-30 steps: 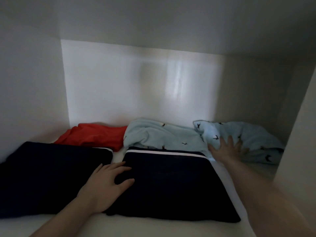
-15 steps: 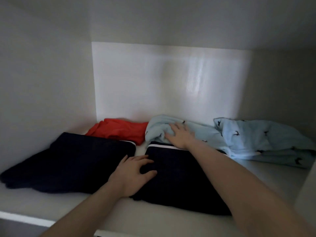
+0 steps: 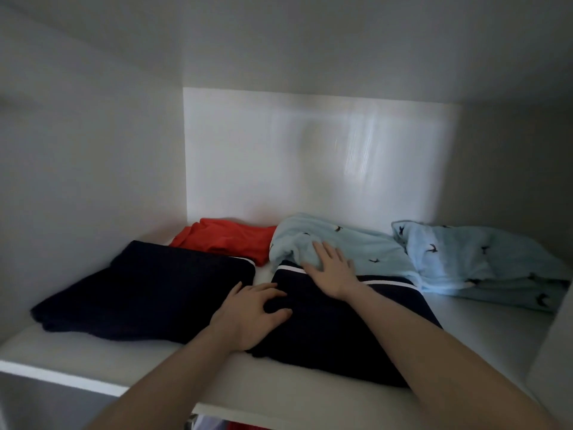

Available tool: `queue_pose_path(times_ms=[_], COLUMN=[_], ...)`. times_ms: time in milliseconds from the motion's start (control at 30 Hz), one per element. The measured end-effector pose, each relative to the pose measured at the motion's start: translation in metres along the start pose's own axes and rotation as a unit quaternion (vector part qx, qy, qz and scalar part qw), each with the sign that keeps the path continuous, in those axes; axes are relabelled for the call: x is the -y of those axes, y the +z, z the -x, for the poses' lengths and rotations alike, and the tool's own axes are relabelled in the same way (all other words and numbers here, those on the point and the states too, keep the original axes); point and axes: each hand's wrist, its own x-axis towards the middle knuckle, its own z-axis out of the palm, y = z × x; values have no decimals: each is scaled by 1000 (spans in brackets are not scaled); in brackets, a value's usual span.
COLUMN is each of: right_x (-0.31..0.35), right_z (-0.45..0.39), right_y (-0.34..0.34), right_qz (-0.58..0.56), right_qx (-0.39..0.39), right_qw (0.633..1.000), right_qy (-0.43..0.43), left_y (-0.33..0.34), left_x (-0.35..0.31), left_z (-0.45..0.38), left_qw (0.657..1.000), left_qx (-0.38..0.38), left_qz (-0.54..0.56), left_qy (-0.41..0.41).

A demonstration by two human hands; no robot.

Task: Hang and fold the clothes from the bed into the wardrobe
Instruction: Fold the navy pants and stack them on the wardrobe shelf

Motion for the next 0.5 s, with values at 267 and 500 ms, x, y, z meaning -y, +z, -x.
queue_pose_path(times_ms=[267,500], right_x=[4,21], right_z=[93,165], right_y=[-6,8], right_qz=[51,49], right_qx=[16,-20], right_qw=[999,998], right_qy=[4,31], left_y=[-2,-12], left_x=[-4,-17], left_z=[6,18], left_qw=[1000,1000], left_qx=[-8,3], left_qz=[-2,-18], left_qy=[-7,1])
